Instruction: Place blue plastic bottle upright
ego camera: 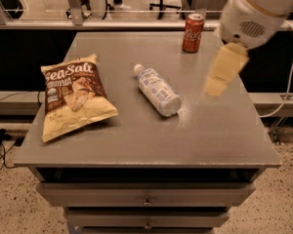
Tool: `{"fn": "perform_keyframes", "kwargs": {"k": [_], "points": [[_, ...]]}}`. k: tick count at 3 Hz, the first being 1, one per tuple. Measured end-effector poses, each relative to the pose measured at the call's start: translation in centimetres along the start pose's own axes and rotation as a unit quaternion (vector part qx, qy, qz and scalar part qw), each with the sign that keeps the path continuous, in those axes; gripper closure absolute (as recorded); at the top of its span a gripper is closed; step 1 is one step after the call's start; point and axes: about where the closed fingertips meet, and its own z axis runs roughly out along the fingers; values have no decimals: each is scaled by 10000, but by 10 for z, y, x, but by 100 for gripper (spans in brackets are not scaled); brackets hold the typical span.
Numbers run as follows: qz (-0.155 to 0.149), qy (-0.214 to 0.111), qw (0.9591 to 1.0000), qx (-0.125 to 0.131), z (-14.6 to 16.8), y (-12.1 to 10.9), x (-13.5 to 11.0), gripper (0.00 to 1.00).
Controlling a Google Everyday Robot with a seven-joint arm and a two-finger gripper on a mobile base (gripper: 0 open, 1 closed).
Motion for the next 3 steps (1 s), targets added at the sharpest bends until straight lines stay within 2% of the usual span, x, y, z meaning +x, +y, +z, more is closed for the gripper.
{"fn": "perform_keyframes", "kwargs": {"k": [1,2,3], "points": [[469,-125,9987,-139,33,-25,-50,0],[1032,-217,9943,-139,68,-49,-87,0],[1539,-209,9879,10,101,-73,-105,0]]}}
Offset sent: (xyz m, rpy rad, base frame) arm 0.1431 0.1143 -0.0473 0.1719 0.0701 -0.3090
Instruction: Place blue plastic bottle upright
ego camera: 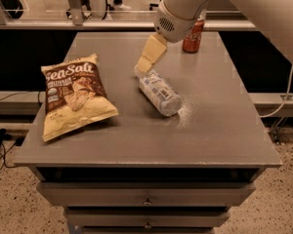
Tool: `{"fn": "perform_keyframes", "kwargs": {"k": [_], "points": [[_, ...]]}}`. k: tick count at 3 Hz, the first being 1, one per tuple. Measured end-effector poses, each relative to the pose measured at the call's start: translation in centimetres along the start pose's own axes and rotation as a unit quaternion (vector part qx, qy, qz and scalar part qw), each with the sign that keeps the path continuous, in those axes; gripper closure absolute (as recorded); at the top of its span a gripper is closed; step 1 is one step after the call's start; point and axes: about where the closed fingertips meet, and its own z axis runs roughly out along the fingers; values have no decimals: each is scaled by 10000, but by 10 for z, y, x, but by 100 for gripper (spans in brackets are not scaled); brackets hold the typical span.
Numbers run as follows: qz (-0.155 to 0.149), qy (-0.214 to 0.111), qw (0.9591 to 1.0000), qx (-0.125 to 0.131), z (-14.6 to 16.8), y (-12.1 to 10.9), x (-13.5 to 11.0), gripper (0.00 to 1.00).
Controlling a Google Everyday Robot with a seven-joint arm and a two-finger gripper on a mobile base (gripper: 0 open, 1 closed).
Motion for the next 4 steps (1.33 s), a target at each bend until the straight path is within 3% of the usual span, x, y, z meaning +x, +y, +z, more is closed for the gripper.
{"fn": "perform_keyframes", "kwargs": {"k": [1,2,4], "points": [[544,144,9984,103,27,-19,-4,0],[1016,398,9940,48,51,-25,-2,0],[1462,660,9870,-53,74,-12,-1,0]]}}
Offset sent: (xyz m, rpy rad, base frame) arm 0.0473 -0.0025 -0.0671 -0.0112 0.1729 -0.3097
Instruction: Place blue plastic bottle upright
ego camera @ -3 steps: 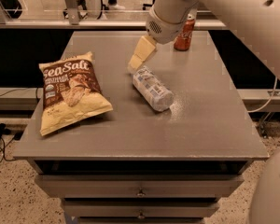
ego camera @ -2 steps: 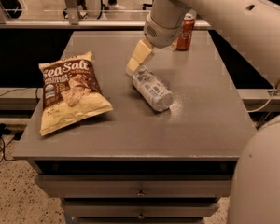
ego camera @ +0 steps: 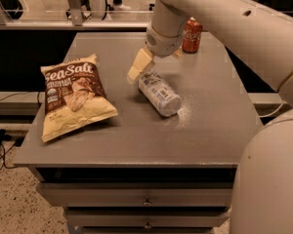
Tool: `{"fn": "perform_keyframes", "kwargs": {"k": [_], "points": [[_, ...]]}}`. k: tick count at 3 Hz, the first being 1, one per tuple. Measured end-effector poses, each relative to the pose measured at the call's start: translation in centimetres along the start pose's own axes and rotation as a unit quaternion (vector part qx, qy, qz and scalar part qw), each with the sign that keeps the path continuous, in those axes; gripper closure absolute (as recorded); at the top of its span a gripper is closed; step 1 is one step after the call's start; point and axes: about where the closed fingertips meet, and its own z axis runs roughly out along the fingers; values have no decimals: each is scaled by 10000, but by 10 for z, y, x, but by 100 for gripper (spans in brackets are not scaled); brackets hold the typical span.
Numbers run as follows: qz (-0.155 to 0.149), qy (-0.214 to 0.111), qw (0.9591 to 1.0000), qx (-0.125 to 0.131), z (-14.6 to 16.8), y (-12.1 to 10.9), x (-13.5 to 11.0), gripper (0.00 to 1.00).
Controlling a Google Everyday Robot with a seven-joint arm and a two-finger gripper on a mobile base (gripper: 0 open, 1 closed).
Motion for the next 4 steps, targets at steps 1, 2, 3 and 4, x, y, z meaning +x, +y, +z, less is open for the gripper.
{"fn": "perform_keyframes", "kwargs": {"k": [1,2,3,4], "points": [[142,89,9999,-32,15,0,5,0],[281,167,9994,-116,28,-3,9,18],[370,123,9992,-125,26,-11,10,41],[394,-243,9987,-198,3,-21,4,72]]}}
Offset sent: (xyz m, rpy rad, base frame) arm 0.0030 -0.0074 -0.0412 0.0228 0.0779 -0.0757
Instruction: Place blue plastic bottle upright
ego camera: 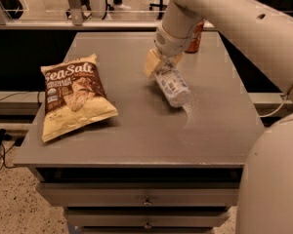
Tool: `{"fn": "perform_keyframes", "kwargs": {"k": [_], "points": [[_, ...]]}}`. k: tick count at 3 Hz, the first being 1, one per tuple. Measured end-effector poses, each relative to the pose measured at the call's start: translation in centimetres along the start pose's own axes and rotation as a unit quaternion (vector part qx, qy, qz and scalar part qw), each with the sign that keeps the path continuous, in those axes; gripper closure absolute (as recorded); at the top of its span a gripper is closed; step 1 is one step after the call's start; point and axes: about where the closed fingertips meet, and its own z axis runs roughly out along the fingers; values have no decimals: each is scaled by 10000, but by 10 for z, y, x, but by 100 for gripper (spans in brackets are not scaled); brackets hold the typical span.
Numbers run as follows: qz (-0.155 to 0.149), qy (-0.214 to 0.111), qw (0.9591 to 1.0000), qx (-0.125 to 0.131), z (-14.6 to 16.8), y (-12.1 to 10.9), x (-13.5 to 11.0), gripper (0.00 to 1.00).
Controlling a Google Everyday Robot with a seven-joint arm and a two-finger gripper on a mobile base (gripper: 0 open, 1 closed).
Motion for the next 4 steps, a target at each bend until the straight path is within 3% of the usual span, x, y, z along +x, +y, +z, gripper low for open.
{"fn": "perform_keyframes", "kwargs": {"k": [1,2,3,4], "points": [[-318,-782,9961,-262,-37,-6,-19,95],[-694,-1826,9783,-694,-78,-16,-41,100],[-1173,-3278,9269,-1403,-132,-41,-45,100],[-1734,-3915,8895,-1595,-157,-60,-28,100]]}}
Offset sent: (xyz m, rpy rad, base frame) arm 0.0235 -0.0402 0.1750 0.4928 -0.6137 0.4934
